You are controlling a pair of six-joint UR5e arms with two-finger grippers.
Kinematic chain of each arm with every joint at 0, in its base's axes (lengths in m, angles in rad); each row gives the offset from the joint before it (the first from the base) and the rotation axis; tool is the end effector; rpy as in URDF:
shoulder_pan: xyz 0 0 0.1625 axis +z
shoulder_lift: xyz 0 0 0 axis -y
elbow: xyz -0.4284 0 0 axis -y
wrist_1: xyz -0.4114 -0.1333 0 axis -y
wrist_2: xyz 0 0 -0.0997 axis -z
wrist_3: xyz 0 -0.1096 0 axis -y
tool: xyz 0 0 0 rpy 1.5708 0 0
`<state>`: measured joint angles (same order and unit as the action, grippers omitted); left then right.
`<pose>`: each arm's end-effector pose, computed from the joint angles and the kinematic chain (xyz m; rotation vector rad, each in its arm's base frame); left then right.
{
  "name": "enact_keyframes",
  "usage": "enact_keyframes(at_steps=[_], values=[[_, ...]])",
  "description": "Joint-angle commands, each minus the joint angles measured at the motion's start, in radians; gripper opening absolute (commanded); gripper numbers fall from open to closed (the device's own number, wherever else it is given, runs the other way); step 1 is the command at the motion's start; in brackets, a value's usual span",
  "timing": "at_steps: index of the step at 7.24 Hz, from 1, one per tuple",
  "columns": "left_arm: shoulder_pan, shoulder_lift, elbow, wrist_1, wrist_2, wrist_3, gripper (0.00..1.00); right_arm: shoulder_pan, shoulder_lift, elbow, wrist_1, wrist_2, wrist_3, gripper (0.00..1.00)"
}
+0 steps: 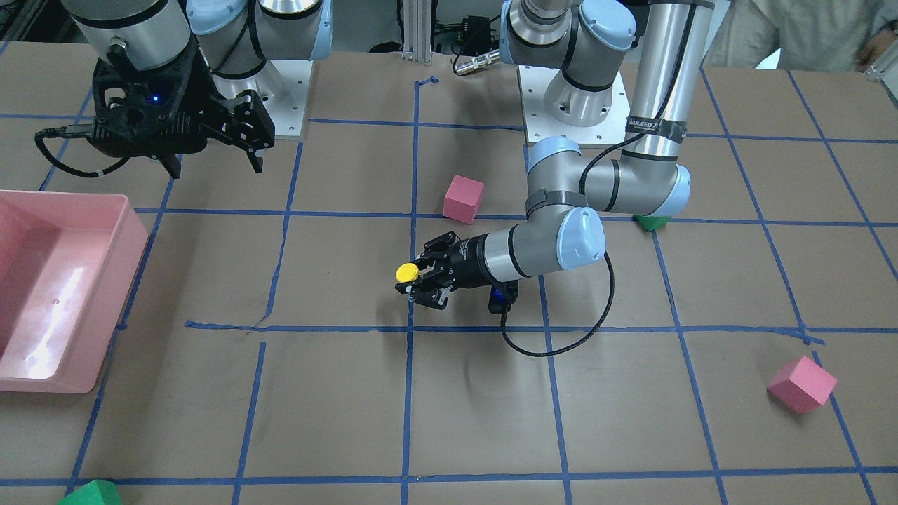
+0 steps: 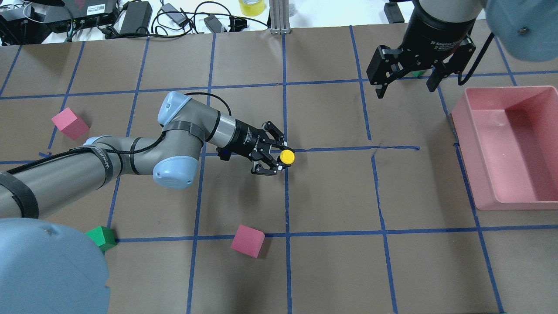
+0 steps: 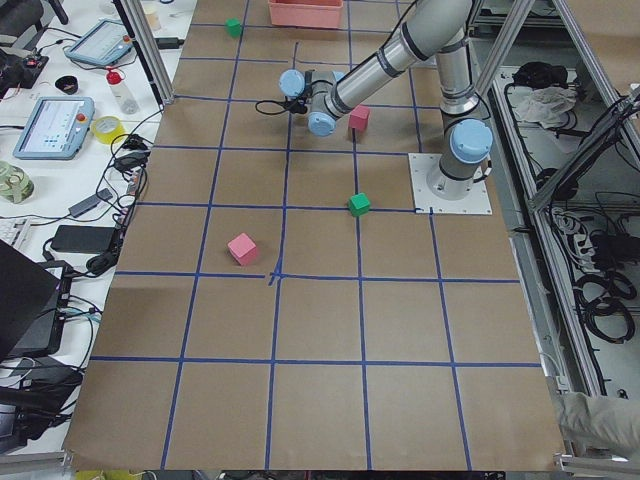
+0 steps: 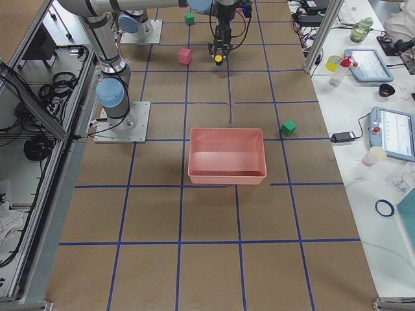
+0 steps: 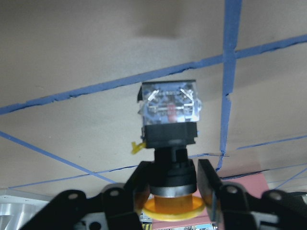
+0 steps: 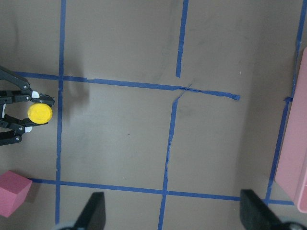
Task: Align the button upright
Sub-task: 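Lift and rotate the switch with the left gripper, cap downward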
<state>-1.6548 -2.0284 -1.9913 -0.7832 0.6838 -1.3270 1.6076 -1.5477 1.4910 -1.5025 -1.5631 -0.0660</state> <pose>-0.2632 -0.5248 0.1523 1.4366 -1.9175 -0.8205 0.1532 -0.5138 0.5034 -0.1609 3.1295 0.0180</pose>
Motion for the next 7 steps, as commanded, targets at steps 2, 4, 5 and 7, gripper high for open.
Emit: enact_keyframes(at_steps=[2,4,5,7], values=[[0.001,-0.027,-0.004,-0.002,-0.024,0.028,0.00,0.000,0.000,0.000,0.001,-0.002,0.000,1.00],[0.001,-0.033,-0.004,-0.004,-0.012,0.037,0.87,0.000,0.000,0.000,0.001,-0.002,0.000,1.00],[0.001,-0.033,-0.001,-0.004,-0.010,0.031,1.00,-0.001,0.000,0.009,-0.001,0.000,0.000,1.00],[0.003,-0.009,0.015,-0.004,-0.012,0.028,1.00,0.000,-0.002,0.011,-0.001,0.000,0.000,1.00]])
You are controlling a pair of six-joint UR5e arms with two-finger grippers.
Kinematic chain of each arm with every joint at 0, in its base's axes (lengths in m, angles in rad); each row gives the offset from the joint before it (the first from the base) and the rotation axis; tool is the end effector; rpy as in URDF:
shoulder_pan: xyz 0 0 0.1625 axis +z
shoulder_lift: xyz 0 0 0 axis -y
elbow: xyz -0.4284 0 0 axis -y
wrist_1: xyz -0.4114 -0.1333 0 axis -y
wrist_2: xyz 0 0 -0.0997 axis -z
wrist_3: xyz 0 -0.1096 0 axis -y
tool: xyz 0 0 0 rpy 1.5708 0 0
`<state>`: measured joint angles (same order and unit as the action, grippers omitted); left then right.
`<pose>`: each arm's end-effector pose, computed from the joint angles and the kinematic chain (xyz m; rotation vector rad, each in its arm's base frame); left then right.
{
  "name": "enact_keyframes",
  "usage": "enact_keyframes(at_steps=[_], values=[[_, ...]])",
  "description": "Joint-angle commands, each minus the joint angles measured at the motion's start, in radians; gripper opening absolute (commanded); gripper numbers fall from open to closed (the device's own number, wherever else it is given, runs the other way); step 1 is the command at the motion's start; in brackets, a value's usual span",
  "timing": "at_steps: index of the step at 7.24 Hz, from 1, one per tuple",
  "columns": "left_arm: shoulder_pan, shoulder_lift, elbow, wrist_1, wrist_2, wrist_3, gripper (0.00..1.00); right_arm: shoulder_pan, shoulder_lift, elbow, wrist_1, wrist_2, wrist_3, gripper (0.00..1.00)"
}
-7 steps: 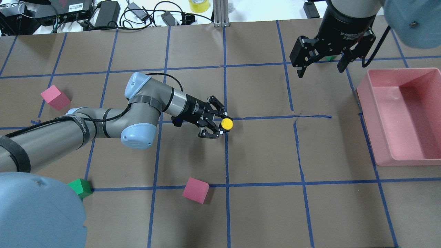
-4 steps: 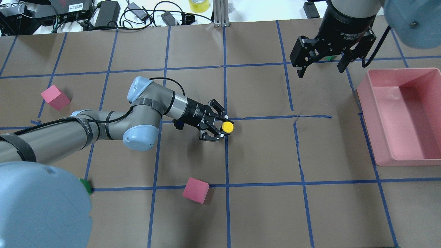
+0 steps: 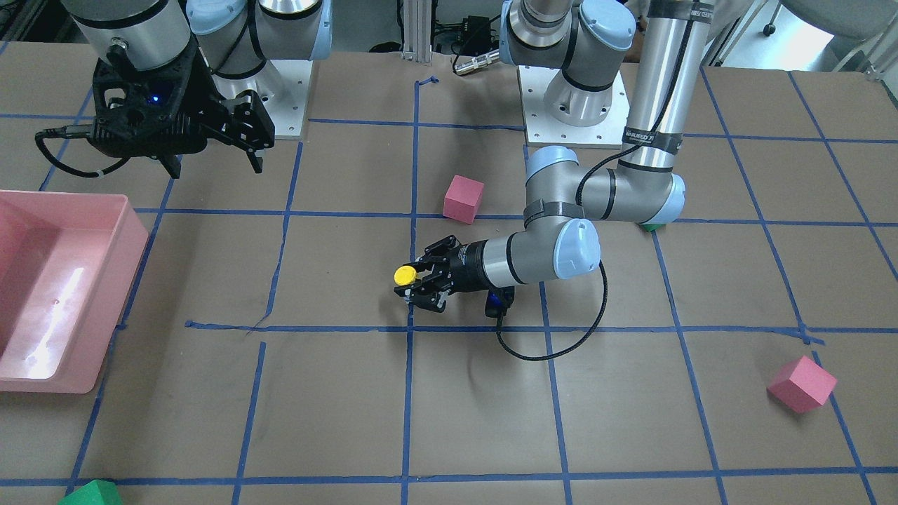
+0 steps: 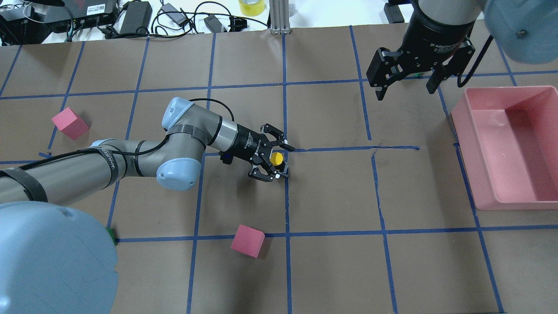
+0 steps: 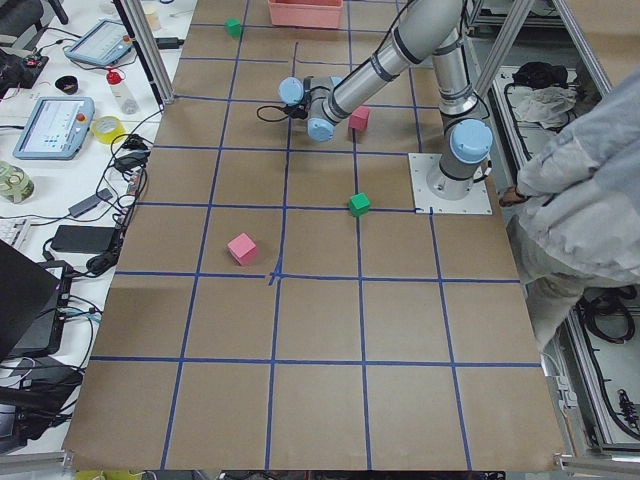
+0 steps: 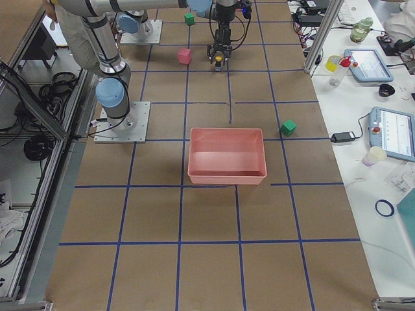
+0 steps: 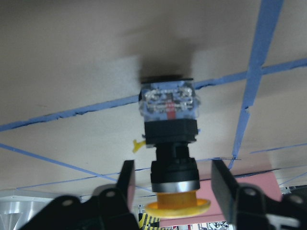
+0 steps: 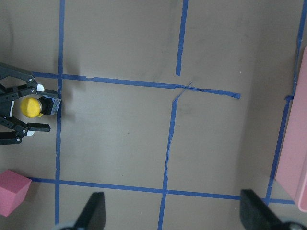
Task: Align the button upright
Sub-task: 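Place the switch upright on the table and open the left gripper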
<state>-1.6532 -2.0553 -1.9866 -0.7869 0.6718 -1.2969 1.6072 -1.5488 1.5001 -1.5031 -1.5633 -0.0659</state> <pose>-0.2633 -0.5264 0.1399 1.4161 -1.9205 -0.8394 0.1529 -0.5127 0.4994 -0.1601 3.1296 0.0296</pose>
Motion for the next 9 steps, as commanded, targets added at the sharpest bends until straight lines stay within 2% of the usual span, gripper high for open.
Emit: enact_keyframes(at_steps=[1,3,4,5,6,8,9], values=[[0.010,0.032,0.028,0.000,0.006,0.001,1.00,-0.001,-0.001,0.002,0.000,-0.001,0.000,1.00],[0.029,0.090,0.072,0.009,0.098,0.011,1.00,0.000,-0.001,0.002,0.000,-0.001,0.000,1.00],[0.029,0.127,0.115,0.008,0.173,0.019,1.00,-0.001,-0.001,0.002,0.000,-0.001,0.000,1.00],[0.029,0.156,0.153,-0.002,0.281,0.132,1.00,-0.001,-0.001,0.002,0.000,-0.001,0.000,1.00],[0.032,0.173,0.181,-0.062,0.405,0.362,1.00,0.000,-0.001,0.002,-0.003,0.000,0.000,1.00],[0.061,0.228,0.224,-0.251,0.746,0.792,1.00,0.000,-0.001,0.002,-0.008,0.000,0.000,1.00],[0.064,0.271,0.259,-0.358,0.806,0.933,1.00,0.000,-0.001,0.002,-0.008,0.000,0.000,1.00]])
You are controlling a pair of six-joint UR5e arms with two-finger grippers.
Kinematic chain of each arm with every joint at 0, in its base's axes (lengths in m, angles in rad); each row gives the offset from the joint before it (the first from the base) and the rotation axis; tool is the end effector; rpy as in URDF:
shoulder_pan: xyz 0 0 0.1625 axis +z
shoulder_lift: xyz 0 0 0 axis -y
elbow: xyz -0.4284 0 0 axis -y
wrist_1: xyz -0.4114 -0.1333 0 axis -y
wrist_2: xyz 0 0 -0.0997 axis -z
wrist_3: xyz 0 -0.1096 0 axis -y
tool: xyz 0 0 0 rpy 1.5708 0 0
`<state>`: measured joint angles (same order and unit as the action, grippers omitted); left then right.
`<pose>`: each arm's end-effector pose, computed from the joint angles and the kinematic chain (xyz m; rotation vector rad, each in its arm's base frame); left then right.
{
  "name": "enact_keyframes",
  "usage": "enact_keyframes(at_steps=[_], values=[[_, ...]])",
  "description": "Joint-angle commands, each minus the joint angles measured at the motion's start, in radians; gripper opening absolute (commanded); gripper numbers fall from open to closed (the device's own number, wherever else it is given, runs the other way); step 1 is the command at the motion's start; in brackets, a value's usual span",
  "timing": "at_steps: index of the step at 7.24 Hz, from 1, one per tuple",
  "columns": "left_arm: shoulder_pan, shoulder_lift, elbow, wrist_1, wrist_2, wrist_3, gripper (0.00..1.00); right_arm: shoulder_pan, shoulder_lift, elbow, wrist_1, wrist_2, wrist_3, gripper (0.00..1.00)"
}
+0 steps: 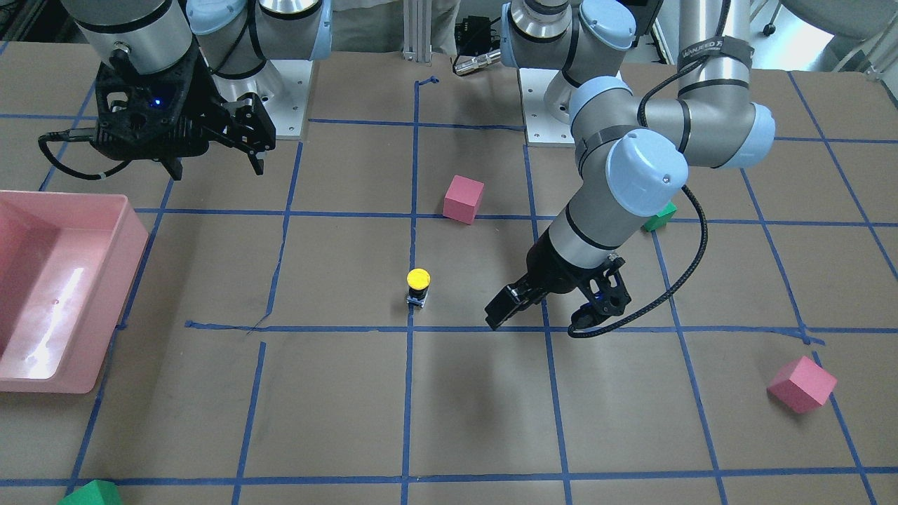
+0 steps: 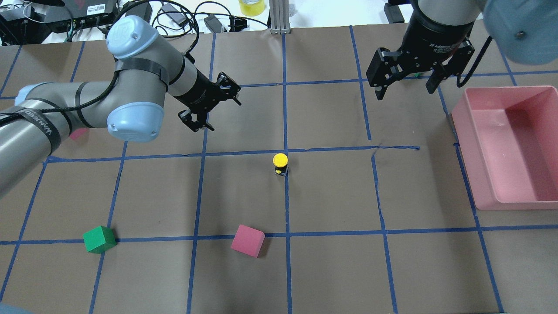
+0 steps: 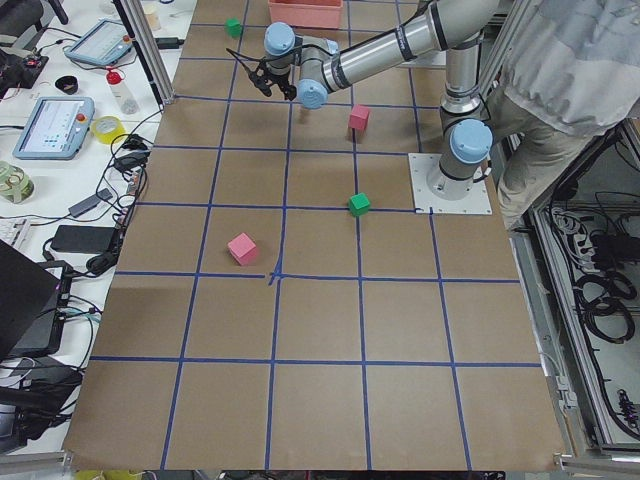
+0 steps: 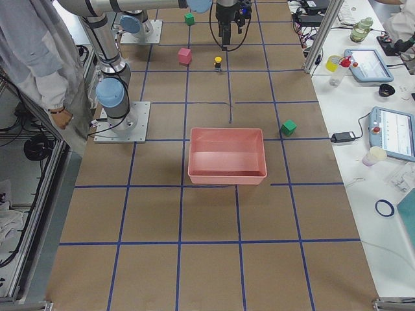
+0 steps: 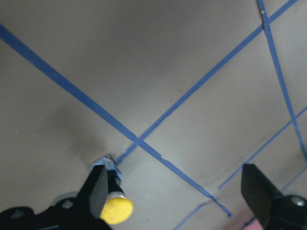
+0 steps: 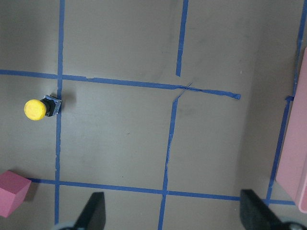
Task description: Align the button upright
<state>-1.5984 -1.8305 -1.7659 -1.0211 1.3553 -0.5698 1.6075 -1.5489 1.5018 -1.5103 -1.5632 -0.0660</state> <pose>-0.1729 -0.5844 0.2987 0.7643 -2.8055 0.0394 0.1531 -0.5133 0.4992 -0.1608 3.1296 0.0208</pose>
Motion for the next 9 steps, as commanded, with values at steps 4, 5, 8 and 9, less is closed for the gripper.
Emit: enact_keyframes(at_steps=[4,5,8,9], values=[[0.076,0.193,0.227,-0.380,0.156,0.466,1.00,-0.001,0.000,0.000,-0.001,0.000,0.000,1.00],[0.115,0.204,0.224,-0.416,0.159,0.478,1.00,0.000,0.001,0.000,-0.001,0.000,0.000,1.00],[0.133,0.238,0.214,-0.462,0.227,0.478,1.00,-0.001,0.000,0.000,-0.001,0.000,0.000,1.00],[0.132,0.246,0.201,-0.479,0.254,0.478,1.00,0.000,0.000,0.000,-0.001,0.000,0.000,1.00]])
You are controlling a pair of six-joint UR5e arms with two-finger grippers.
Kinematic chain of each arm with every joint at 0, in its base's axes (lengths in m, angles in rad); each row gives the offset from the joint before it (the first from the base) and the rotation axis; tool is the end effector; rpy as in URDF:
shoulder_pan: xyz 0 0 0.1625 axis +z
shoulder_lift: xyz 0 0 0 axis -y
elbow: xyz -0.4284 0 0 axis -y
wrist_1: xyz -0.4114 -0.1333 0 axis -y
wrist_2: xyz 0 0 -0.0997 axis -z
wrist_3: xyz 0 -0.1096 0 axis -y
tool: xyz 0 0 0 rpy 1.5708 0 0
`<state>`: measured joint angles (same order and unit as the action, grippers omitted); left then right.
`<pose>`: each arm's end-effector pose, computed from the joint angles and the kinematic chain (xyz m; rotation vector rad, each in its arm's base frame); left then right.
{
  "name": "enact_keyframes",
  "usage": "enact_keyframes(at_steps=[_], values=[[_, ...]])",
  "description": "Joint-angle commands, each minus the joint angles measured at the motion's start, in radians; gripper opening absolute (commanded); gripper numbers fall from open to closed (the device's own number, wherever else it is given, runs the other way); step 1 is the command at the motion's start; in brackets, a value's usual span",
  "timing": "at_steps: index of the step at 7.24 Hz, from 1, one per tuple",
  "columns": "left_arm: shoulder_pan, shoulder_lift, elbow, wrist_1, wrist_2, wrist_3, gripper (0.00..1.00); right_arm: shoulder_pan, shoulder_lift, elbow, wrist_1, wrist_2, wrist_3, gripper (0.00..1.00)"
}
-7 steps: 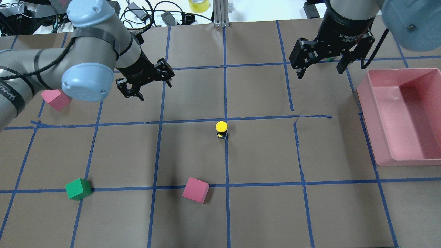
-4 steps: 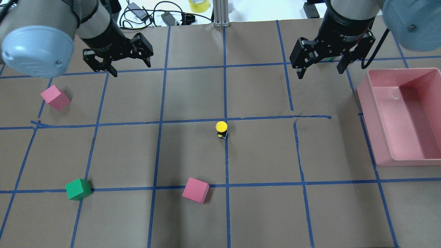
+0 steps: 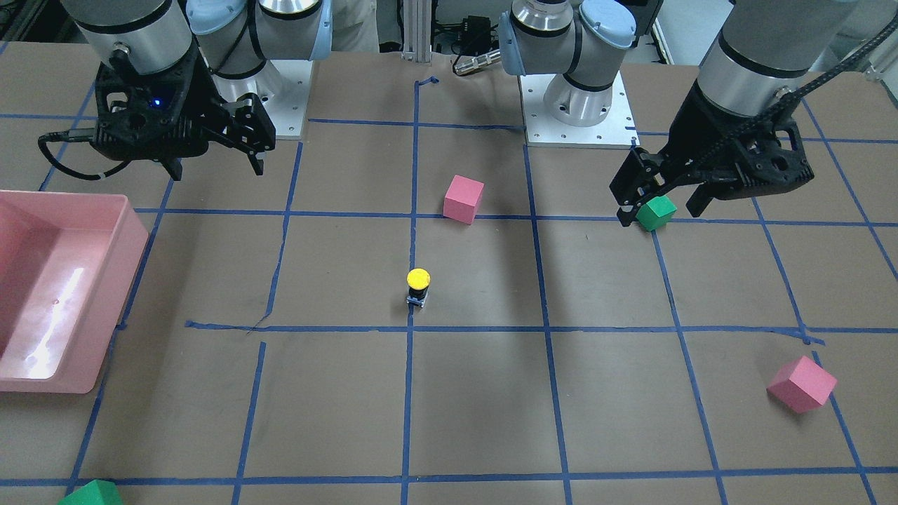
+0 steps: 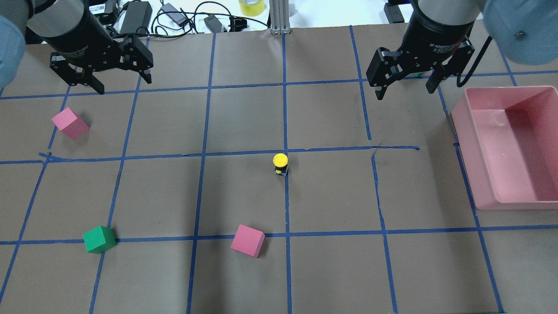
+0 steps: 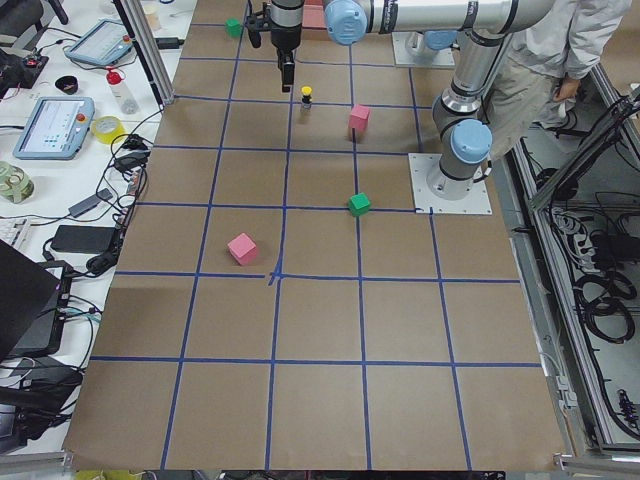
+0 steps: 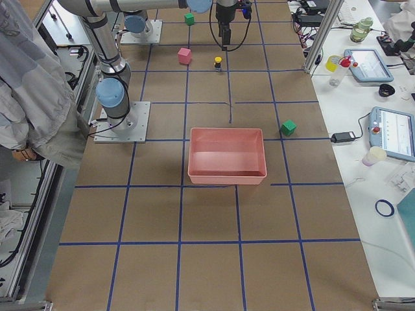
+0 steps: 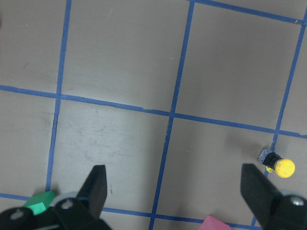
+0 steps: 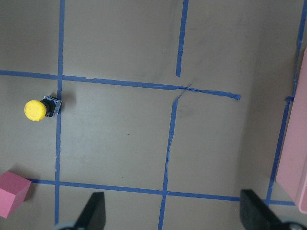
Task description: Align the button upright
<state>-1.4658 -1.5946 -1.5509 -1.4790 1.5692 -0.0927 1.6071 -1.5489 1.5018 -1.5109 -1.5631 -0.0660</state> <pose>-0.0771 -0.5416 0.4887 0.3095 -3.1222 0.1380 0.1529 -0.5134 0.4993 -0.1601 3.1295 0.0199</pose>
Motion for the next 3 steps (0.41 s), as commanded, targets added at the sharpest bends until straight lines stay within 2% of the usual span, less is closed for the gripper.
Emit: enact_keyframes(at_steps=[1,3], values=[[-0.002,0.016,-0.017,-0.023,0.037,0.002,1.00,0.000,0.000,0.000,-0.003,0.002,0.000,0.99],[-0.002,0.031,-0.031,-0.035,0.037,0.002,1.00,0.000,0.000,0.000,-0.008,0.006,0.000,0.99]])
